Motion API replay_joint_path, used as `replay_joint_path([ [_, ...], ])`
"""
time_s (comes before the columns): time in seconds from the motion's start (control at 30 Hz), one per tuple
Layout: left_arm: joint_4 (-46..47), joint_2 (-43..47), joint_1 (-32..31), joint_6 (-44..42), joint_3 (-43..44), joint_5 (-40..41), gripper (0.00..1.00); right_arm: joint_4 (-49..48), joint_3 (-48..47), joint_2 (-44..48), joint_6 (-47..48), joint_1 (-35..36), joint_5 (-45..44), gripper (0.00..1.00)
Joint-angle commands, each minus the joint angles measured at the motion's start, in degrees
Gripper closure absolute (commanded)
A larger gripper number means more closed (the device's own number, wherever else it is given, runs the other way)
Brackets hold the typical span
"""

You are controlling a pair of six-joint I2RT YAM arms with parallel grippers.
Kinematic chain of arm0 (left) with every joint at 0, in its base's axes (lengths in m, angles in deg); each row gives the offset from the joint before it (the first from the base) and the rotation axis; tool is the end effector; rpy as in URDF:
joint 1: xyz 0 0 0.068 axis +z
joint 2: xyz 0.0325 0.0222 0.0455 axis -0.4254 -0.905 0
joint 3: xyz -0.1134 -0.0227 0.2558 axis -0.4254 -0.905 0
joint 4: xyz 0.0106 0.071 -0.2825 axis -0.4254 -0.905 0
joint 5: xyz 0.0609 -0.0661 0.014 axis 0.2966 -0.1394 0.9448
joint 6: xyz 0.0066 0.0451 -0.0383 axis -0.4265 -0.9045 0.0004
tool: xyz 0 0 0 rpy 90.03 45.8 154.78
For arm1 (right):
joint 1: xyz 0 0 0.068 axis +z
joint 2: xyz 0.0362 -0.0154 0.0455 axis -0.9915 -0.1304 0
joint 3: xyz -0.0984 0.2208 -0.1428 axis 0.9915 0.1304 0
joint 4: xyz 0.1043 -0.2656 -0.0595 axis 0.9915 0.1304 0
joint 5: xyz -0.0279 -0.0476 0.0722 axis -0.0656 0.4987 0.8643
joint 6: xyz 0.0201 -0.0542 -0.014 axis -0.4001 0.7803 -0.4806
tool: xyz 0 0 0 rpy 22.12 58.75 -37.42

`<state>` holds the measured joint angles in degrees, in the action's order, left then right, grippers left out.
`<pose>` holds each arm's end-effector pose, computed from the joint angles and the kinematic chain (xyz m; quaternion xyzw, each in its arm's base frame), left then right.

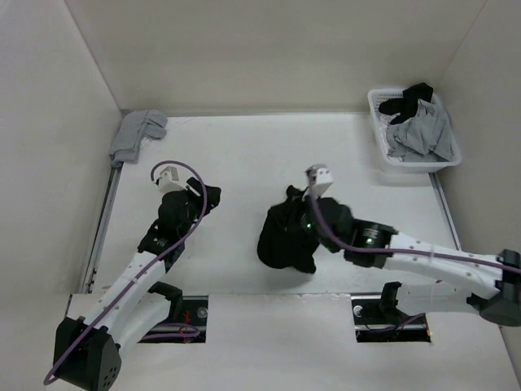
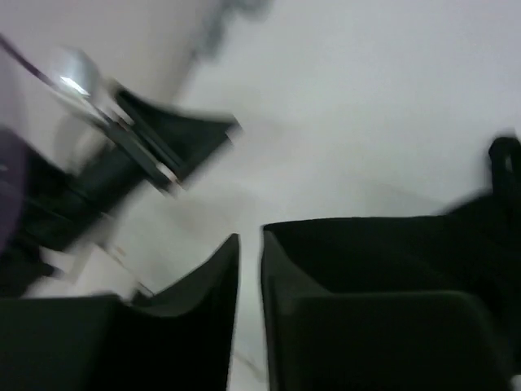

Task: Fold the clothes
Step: Move the tank top to the center of the board, then flatten the tank top out

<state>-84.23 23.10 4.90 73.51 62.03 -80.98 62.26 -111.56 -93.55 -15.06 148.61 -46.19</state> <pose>0.2135 -0.0717 0.2311 -0.2409 0.7723 -0.2776 0.5181 0.1337 0.2495 0.3555 -0.0379 0.7776 0.3467 0.5231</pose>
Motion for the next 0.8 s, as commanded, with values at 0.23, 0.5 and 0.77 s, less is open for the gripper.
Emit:
replay_joint_path([
  [0.23,-6.6,-9.2,-8.9,-2.9,-3.6,0.5,0.47,5.0,17.8,3.0,-7.0,-13.4,2.6,0.59],
  [0.5,2.7,-17.9,-21.0,-1.1,-1.7,-2.7,0.43,-1.3,22.5,-4.5,-6.3,-20.3,10.1,0.57],
  [0.77,-2.4,-13.5,-32.4,-8.0,3.3,15.6,0.51,-9.6,28.6,-3.7,-11.6,-19.6,12.5,0.56],
])
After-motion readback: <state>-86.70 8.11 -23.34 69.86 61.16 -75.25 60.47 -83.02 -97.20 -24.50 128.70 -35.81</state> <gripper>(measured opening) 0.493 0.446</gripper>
